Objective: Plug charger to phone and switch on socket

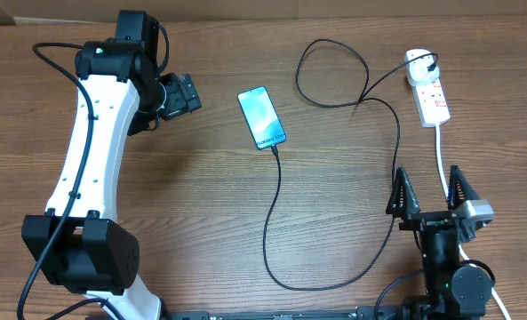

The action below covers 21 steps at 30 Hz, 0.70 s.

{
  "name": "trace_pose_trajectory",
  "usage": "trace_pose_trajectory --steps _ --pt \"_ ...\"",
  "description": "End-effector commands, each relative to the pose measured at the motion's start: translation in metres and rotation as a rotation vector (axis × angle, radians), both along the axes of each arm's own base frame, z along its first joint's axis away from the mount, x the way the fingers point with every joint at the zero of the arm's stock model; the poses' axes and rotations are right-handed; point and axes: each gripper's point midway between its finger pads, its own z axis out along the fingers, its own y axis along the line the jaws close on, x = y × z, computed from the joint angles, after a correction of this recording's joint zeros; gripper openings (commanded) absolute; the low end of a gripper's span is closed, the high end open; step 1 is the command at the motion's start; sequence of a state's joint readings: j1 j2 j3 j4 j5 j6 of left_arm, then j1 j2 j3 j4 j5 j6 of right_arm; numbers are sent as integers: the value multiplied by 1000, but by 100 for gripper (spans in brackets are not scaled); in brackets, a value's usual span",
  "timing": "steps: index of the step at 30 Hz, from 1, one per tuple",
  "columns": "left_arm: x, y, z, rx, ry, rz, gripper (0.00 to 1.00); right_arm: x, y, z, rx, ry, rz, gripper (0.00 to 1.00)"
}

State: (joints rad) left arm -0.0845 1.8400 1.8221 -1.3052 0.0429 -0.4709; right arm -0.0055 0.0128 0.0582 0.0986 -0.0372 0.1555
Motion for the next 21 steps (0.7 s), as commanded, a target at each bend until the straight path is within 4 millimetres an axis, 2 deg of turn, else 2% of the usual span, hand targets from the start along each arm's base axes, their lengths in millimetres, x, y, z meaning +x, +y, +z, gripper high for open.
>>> trace_pose_trajectory --steps 1,8,9,16,21 --pt "1 1 4 10 -16 -6 100 1 0 -5 -6 -10 -1 100" --pt "1 1 4 10 -16 -6 100 2 0 -8 -6 -20 -6 100" --pt "1 1 4 10 -16 -5 100 2 0 -11 -6 -7 -6 100" --pt "1 1 4 10 -16 -6 100 7 0 -68 -4 226 -4 100" --pt "1 1 4 10 -16 -6 100 7 0 -67 6 224 1 100"
